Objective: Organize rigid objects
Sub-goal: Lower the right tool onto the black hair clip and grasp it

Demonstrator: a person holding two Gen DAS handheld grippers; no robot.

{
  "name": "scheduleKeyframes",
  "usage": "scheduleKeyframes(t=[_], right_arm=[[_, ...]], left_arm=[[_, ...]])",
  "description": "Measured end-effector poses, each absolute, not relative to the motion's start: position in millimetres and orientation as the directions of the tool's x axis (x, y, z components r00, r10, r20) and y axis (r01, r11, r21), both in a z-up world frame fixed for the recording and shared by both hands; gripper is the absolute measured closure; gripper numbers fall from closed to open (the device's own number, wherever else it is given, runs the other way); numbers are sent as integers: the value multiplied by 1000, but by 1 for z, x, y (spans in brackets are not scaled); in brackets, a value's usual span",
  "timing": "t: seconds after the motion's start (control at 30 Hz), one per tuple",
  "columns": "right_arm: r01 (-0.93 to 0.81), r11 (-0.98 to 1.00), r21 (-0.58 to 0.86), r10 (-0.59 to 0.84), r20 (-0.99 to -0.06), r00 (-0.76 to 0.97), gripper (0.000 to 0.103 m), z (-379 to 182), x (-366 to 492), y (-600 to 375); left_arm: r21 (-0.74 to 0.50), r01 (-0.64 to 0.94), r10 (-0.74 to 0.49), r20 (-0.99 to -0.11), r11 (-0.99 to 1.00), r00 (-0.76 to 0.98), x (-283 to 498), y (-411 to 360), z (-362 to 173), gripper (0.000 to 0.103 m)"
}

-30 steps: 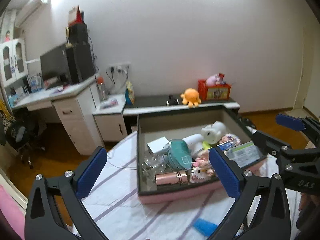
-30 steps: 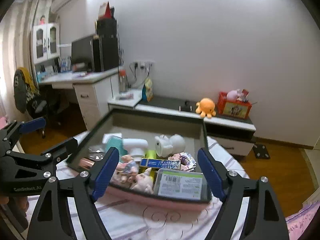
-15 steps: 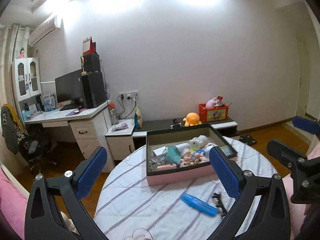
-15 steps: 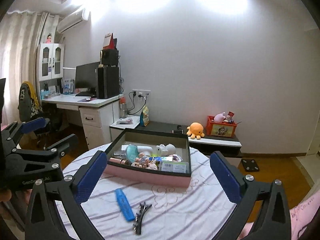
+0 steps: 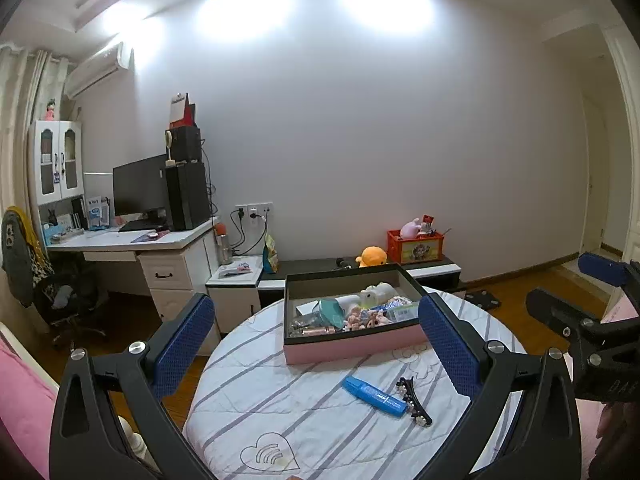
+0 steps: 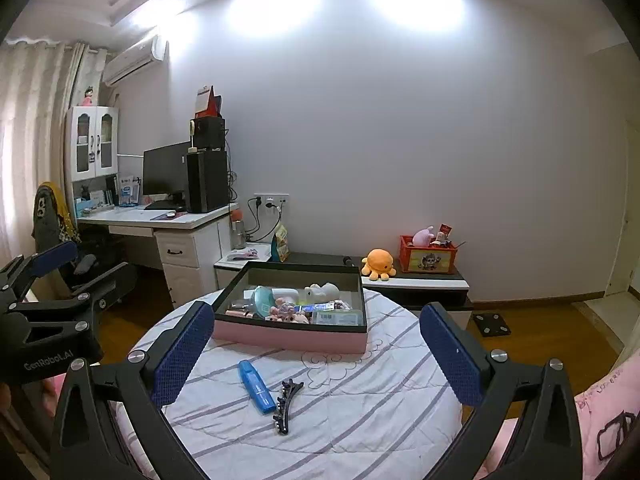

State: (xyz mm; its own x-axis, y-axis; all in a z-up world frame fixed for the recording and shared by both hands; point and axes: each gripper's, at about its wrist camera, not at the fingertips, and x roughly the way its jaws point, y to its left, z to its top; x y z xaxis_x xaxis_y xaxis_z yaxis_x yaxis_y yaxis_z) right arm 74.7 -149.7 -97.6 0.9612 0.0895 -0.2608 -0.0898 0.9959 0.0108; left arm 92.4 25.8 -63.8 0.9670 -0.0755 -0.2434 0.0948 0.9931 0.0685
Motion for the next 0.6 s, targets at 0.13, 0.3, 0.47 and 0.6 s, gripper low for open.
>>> scheduleKeyframes(t=[0.13, 0.3, 0.47, 0.6], right_arm=[[-86, 996, 11, 86, -268, 960, 0, -101, 70, -150], [-79, 997, 8, 77, -317, 945, 0, -117, 80, -150], [-70, 998, 11, 68, -429, 901, 0, -155, 105, -149], [-80, 997, 1, 68, -547, 835, 0, -201, 133, -141]], left_arm=[[82, 98, -73, -265, 992, 962, 93, 23, -68, 0], [84, 94, -64, -309, 992, 949, 104, 27, -83, 0], [114, 71, -20, -392, 991, 920, 122, 32, -110, 0], [117, 74, -12, -460, 990, 888, 138, 36, -133, 0]])
